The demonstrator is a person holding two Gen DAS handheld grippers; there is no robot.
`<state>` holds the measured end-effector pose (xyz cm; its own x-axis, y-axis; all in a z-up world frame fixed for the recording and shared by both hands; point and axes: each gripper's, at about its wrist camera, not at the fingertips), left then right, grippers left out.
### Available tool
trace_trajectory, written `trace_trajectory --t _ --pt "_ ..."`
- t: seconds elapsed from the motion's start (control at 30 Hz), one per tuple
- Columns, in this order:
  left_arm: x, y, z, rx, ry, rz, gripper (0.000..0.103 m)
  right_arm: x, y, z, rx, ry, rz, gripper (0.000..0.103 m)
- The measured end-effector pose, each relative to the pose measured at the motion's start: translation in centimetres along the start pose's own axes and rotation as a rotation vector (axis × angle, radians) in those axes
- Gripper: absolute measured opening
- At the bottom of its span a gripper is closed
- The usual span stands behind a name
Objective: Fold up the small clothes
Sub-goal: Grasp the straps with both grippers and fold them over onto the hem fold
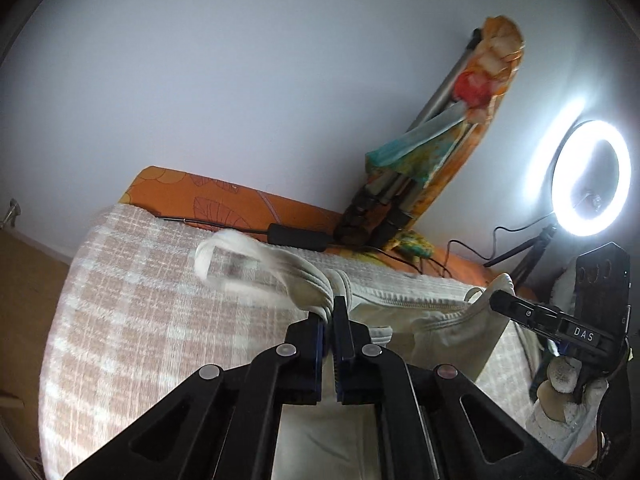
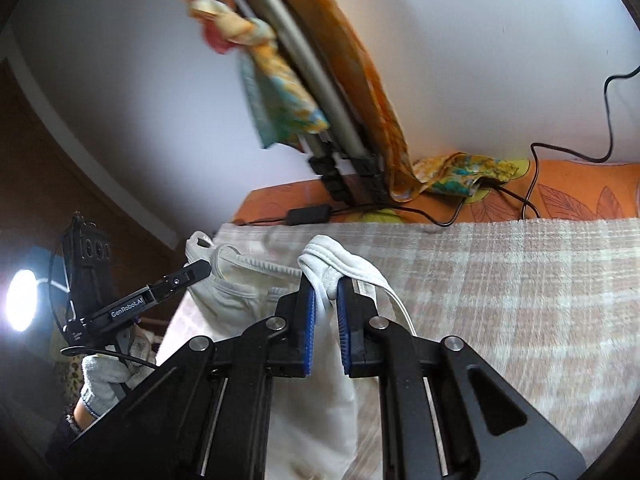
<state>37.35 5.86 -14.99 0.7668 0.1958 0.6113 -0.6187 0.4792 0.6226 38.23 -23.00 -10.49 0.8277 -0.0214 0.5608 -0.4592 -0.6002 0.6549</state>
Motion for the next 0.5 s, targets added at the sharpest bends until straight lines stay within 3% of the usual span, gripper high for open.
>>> trace_trajectory --t 0.3,0.5 --pt "-4.2 6.3 1.4 0.010 -0.039 0.020 0.000 -5.1 4.5 -4.7 -0.001 0.092 -0.017 0.011" --pt "-9.5 9.9 0.6 0.009 -0.027 0.015 0.000 -10.5 6.3 -7.1 -0.034 0.158 -0.049 0.011"
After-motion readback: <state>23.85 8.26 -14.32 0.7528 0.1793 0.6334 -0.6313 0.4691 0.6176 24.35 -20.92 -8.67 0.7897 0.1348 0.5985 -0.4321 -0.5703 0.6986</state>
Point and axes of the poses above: each gripper's, at about its wrist camera, not at the fingertips, and y roughly against the way its jaws point, z to its right, x to its top, and after that the axes turned 1 degree about y, right-handed
